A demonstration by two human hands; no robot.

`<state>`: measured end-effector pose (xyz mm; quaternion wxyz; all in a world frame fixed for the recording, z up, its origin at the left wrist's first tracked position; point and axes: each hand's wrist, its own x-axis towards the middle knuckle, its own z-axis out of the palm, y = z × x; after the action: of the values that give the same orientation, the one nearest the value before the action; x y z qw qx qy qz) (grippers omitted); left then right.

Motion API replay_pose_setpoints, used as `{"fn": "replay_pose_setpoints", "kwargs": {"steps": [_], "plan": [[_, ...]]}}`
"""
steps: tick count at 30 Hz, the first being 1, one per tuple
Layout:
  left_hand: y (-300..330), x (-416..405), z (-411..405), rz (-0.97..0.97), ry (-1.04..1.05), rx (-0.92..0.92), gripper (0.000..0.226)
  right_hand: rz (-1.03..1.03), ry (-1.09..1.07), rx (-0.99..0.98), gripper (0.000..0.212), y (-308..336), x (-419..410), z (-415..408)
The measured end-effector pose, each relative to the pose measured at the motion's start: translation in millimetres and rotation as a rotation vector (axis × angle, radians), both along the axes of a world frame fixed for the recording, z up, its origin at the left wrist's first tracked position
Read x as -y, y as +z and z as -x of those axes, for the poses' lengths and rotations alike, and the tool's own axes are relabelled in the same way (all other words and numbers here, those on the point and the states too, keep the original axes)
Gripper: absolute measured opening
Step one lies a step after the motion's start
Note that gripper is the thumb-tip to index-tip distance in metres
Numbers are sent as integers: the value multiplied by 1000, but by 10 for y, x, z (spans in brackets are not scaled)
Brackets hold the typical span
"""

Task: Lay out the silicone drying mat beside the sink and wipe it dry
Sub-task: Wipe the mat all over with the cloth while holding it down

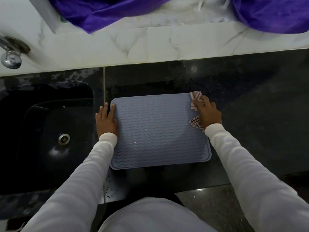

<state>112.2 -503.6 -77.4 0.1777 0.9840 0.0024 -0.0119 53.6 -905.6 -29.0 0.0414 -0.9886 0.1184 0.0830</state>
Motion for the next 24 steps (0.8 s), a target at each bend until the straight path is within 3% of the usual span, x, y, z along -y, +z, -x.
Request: {"fn": "replay_pose_setpoints", "kwargs": {"steps": [6,9,15,17,21,24], "plan": [[19,-68,7,51,-41,23,49,-308,-270,219,39,99,-18,137],[4,-66,8,72,-57,44,49,-466,-409,285,39,216,-127,156],[9,-134,-17,142,-73,18,48,-1140,-371,363,27,654,-1554,62],[10,-166,-42,164,-92,-10,49,-1141,-276,358,29,580,-2071,-42],[-29,-281,-108,237,-160,-21,49,-917,-24,187,37,216,-2860,-230],[-39,-269,-98,220,-166,-35,54,-770,-12,83,35,127,-3090,-245]]}}
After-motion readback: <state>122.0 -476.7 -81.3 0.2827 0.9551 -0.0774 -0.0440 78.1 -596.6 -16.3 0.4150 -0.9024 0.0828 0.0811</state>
